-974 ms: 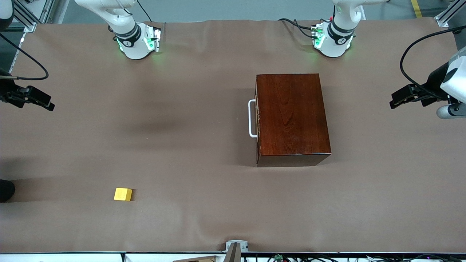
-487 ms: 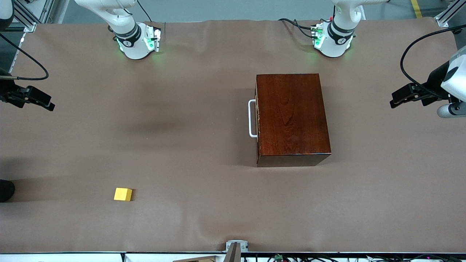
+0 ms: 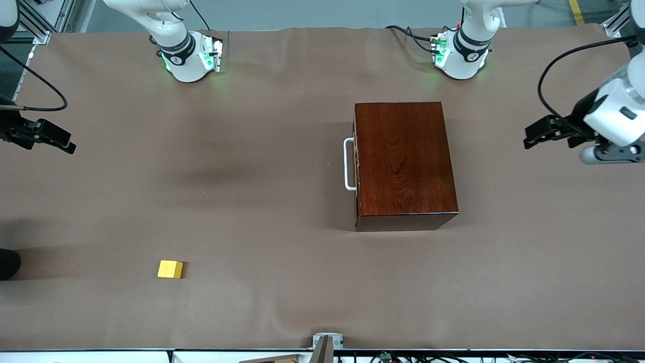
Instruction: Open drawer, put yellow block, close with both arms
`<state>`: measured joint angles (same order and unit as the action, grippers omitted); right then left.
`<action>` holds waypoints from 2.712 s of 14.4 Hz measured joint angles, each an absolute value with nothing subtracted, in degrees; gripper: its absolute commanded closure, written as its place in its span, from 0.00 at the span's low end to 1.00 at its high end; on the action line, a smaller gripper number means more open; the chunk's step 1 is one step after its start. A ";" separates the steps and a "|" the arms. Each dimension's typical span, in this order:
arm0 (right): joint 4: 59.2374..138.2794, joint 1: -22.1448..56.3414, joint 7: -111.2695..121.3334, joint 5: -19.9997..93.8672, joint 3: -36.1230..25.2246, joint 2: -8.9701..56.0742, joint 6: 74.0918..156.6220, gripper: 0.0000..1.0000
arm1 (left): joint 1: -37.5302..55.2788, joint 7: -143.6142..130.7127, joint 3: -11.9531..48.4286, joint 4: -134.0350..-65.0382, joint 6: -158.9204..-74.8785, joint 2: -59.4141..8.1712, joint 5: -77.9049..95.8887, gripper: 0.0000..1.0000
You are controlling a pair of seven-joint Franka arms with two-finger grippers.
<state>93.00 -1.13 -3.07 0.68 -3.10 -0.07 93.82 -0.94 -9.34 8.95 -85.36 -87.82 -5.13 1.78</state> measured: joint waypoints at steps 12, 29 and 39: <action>93.00 -1.12 -3.07 0.68 -3.09 -0.05 93.69 0.00 | 11.67 -38.99 9.65 -83.47 -93.77 -12.26 3.40 0.00; 93.00 -1.12 -3.06 0.68 -3.08 0.00 93.64 0.00 | 29.42 -63.17 9.23 -76.86 -112.96 -28.50 0.57 0.00; 93.00 -1.13 -3.06 0.68 -3.08 0.05 93.63 0.00 | 38.67 -65.38 8.68 -76.62 -113.05 -35.57 -9.33 0.00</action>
